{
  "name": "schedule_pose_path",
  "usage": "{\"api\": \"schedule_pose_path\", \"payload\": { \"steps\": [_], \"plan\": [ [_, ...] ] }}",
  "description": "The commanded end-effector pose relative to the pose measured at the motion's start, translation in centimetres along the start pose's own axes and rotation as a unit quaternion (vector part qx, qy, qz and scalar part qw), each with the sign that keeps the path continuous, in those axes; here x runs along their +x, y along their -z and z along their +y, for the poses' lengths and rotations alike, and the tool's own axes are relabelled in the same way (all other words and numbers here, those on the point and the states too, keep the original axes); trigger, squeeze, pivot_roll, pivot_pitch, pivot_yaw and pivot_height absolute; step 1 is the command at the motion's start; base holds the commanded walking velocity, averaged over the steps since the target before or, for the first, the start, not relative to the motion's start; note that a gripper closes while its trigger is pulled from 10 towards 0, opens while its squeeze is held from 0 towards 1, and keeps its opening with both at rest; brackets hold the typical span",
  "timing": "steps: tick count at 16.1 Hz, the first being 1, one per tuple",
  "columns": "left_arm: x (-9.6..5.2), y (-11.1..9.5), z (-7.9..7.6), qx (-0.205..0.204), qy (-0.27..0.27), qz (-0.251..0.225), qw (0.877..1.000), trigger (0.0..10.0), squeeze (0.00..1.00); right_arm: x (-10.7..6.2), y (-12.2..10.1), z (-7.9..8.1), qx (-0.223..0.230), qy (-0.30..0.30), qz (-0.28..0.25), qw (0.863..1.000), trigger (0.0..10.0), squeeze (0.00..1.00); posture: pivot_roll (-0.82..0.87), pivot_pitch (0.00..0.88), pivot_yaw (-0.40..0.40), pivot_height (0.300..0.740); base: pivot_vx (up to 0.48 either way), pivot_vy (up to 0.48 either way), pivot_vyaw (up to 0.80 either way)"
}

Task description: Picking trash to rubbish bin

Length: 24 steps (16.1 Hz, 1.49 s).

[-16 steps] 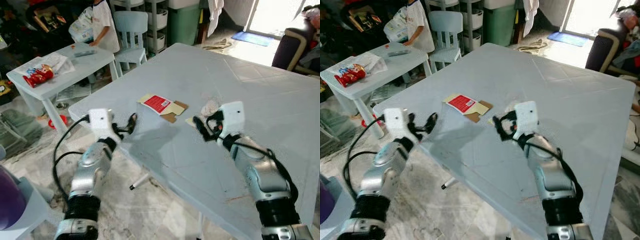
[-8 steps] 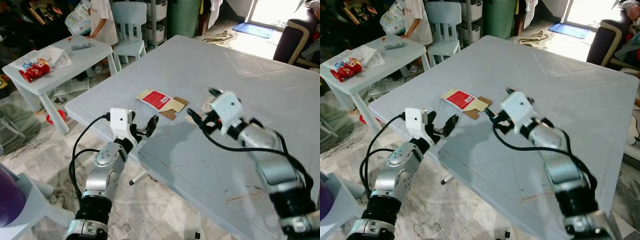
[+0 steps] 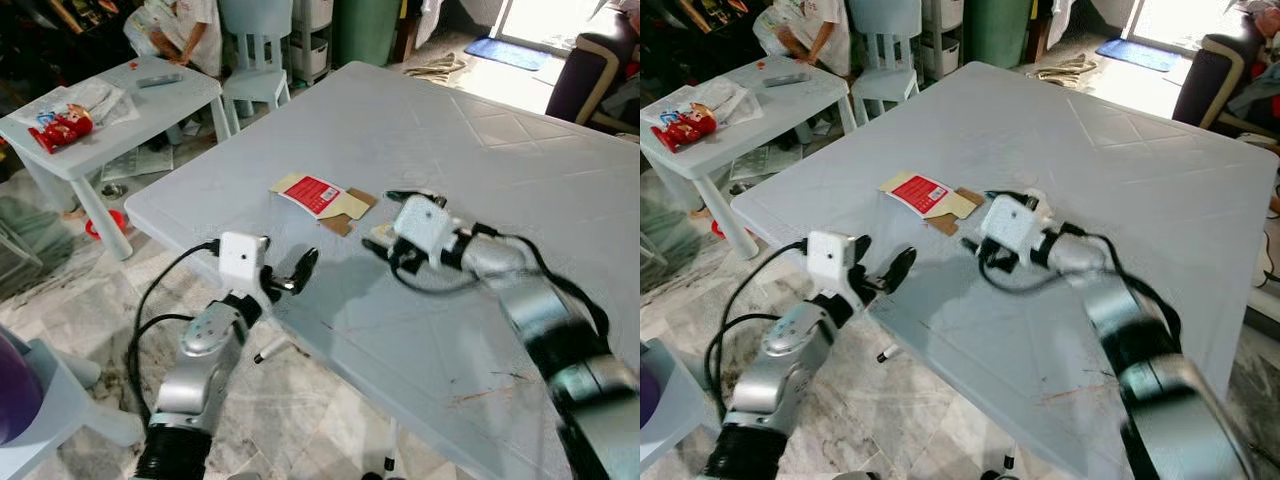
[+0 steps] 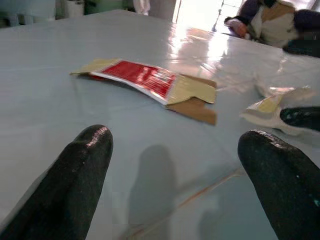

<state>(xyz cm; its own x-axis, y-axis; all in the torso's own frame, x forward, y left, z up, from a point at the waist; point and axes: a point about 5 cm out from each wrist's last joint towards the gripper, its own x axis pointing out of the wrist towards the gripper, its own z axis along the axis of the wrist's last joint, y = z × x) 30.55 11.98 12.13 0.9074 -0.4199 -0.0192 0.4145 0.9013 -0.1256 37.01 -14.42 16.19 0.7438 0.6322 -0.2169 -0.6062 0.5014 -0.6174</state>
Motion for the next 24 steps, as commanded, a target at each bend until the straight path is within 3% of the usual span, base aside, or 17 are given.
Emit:
{"api": "schedule_pose_path", "payload": {
  "steps": [1,4,7,8,9,11,12,16,17,24],
  "plan": [
    [-0.2,-0.3,0.0,0.007,0.0,-0.001,1.0,10.0,0.0,0.2,0.5,-0.3,-0.014,0.006,0.023,1.0,10.0,0.0,0.18,0.117,-0.039,0.74,0.0,0.0,0.0],
    [-0.4,-0.7,0.0,0.011,0.0,0.001,1.0,10.0,0.0,0.4,1.6,-1.2,0.002,0.034,0.071,0.997,10.0,0.0,0.19,0.114,-0.037,0.74,0.0,0.0,0.0],
    [-0.6,-1.1,0.2,0.016,0.005,0.004,1.0,10.0,0.0,0.2,3.1,-1.2,0.048,0.045,0.118,0.991,10.0,0.0,0.2,0.108,-0.03,0.74,0.0,0.0,0.0],
    [-0.6,-1.2,-0.3,0.018,0.037,0.012,0.999,10.0,0.0,-0.1,4.0,-0.7,0.071,0.039,0.138,0.987,8.7,0.0,0.2,0.106,-0.027,0.74,0.0,0.0,0.0],
    [-0.6,-1.3,-0.7,0.02,0.053,0.016,0.998,10.0,0.0,-0.3,4.3,-0.5,0.084,0.039,0.144,0.985,4.7,0.0,0.2,0.106,-0.024,0.74,0.0,0.0,0.0],
    [-0.4,-1.4,-1.2,0.018,0.077,0.024,0.997,10.0,0.0,-0.4,4.7,-0.2,0.098,0.043,0.148,0.983,0.0,0.0,0.19,0.102,-0.019,0.74,0.0,0.0,0.0],
    [-0.4,-1.2,-1.8,0.021,0.105,0.037,0.994,10.0,0.0,-0.3,4.7,0.0,0.112,0.05,0.142,0.982,0.0,0.0,0.19,0.097,-0.013,0.74,0.0,0.0,0.0],
    [-0.2,-1.0,-2.6,0.029,0.134,0.051,0.989,10.0,0.0,-0.1,4.9,0.7,0.147,0.059,0.13,0.979,0.0,0.0,0.19,0.088,-0.01,0.74,0.0,0.0,0.0],
    [-0.1,-1.2,-2.5,0.032,0.132,0.049,0.989,10.0,0.0,0.1,4.8,0.9,0.175,0.079,0.119,0.974,0.0,0.0,0.19,0.083,-0.009,0.74,0.0,0.0,0.0],
    [-0.1,-1.5,-2.2,0.034,0.126,0.048,0.99,10.0,0.0,0.8,4.5,1.6,0.19,0.123,0.111,0.968,0.0,0.0,0.19,0.072,-0.001,0.74,0.0,0.0,0.0]
  ]
}}
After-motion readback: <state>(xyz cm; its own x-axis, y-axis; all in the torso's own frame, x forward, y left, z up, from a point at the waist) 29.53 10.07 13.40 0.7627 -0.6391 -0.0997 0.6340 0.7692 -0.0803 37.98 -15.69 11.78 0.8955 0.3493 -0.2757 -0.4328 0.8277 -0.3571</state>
